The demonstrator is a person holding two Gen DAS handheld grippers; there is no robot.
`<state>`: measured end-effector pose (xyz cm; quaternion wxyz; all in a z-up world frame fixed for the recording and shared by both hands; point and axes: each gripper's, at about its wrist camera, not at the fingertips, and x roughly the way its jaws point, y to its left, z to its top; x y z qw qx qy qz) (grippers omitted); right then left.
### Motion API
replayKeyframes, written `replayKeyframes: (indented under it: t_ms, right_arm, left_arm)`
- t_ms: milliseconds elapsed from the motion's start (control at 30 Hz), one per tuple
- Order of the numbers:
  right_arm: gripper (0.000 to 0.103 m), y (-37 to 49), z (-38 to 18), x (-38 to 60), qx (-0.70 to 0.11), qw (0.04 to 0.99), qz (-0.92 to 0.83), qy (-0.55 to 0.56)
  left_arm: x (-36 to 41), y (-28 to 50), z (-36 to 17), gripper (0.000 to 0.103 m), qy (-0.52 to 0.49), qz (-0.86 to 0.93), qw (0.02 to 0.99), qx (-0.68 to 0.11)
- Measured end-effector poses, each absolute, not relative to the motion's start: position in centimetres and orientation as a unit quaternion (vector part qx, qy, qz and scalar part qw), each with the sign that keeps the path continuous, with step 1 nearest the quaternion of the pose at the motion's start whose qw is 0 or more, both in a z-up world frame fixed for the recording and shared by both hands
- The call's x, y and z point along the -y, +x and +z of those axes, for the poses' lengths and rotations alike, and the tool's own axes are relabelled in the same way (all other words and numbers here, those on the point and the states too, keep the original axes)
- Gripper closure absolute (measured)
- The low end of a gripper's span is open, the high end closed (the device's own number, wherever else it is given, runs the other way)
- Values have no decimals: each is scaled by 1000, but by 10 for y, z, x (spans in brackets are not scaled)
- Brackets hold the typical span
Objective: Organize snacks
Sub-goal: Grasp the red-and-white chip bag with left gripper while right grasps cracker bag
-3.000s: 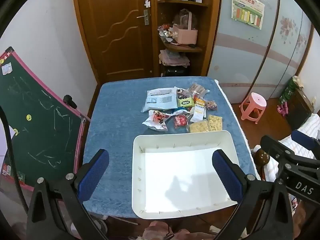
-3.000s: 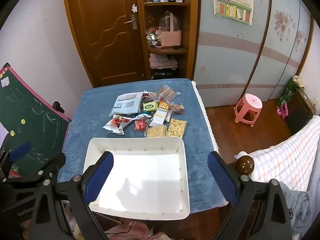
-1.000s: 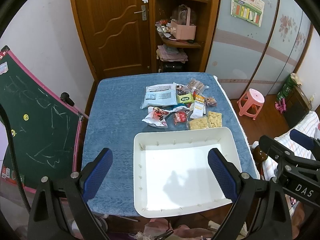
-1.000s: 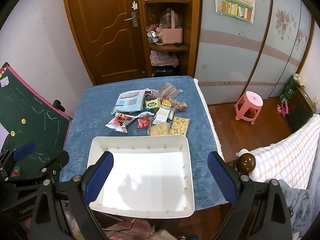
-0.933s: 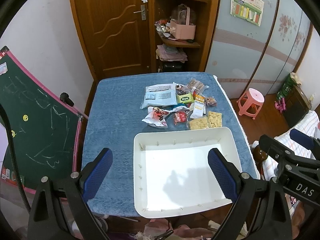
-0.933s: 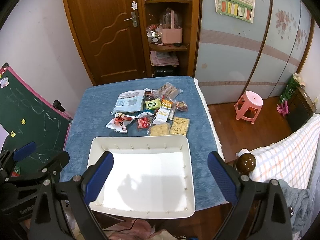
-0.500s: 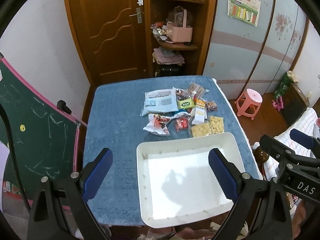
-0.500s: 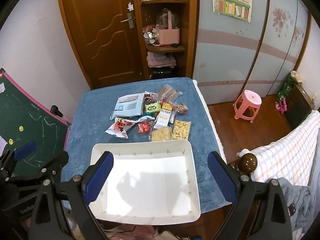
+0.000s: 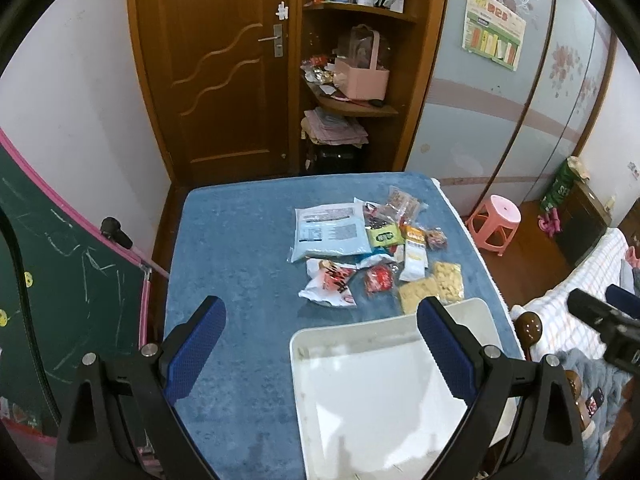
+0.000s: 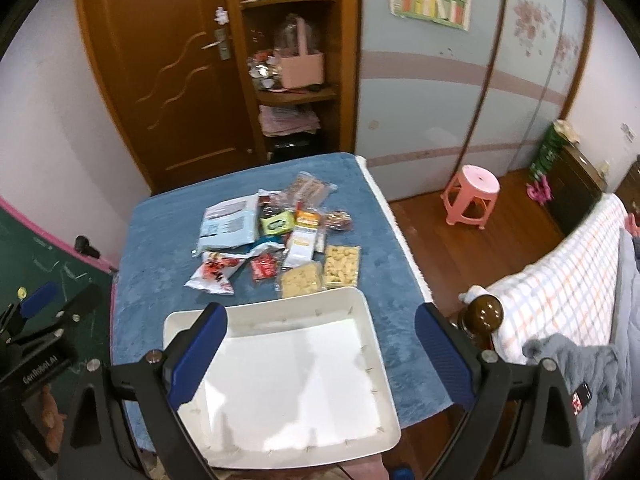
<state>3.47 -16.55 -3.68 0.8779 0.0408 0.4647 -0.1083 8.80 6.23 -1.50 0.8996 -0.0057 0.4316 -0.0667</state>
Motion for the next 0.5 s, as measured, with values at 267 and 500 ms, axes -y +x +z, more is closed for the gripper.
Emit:
replayKeyframes:
  t_ms: [267, 500]
  right_arm:
    - [7, 74, -57, 199, -490, 860, -141, 18]
    - [7, 138, -111, 238, -544, 830, -118, 33]
  left_arm:
    - [-64, 123, -42, 7, -6, -88, 900, -427]
    - [-48, 176, -80, 7, 9, -78, 870, -487]
